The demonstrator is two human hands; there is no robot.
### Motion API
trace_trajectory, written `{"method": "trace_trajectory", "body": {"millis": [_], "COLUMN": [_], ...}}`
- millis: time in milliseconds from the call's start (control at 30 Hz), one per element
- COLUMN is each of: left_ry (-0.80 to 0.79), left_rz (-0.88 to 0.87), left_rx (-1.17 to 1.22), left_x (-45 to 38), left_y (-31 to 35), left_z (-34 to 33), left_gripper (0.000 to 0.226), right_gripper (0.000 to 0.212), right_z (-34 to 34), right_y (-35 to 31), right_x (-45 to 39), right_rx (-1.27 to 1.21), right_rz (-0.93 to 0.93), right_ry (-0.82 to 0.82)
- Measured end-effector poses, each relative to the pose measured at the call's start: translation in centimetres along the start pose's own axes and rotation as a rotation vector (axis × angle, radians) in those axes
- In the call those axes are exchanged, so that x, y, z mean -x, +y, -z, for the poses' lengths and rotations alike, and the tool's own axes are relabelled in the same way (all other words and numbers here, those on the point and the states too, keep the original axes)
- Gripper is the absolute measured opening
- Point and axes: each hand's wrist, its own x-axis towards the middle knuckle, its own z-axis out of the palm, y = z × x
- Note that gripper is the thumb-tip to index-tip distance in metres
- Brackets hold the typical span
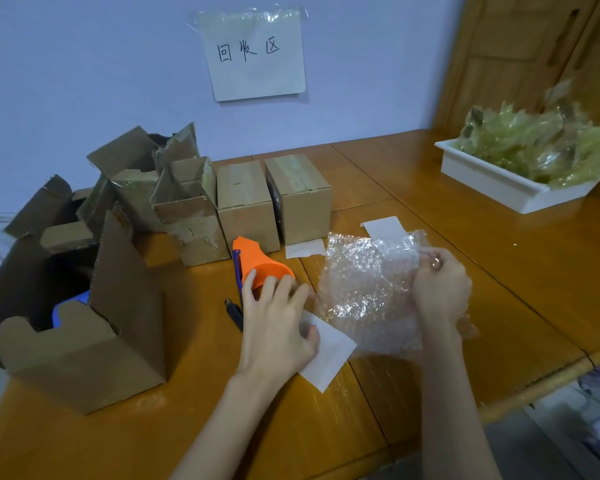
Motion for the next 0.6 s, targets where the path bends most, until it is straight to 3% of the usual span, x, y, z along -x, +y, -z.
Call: {"method": "trace_trajectory", "body": {"millis": [100,233,400,500,600], "left_ry": [0.02,0.147,-0.047,0.044,0.108], "left_rz": [0.061,0.031,0.203,0.275,0.322], "left_rx": [0.094,0.024,0.443,0.607,0.706], "left_x": [-1.3,-4.0,-7.4,-7.9,-8.3], "left_y": [0.9,2.1,3.0,2.9,2.6], "left_z": [-0.2,0.1,0.6,0.9,0.8], "left_gripper": [0.045,0.027,0.033,0.049,0.046], "right_gripper": [0.022,0.022,0.025,0.048,0.065], "right_z": [0.6,1.0,0.7,0.6,0.2], "right_y": [0.3,0.3,-0.1,-0.3,0.0], "right_x": [-0.7,-1.0,-1.0,-0.7,0.1], "right_rx": [-0.047,-0.089,-0.097,-0.082,-0.043], "right_rz": [-0.043,-0.054,-0.052,-0.088,-0.032], "right_ry": [0.021,-0.001,-0.053,-0.157,-0.229]}}
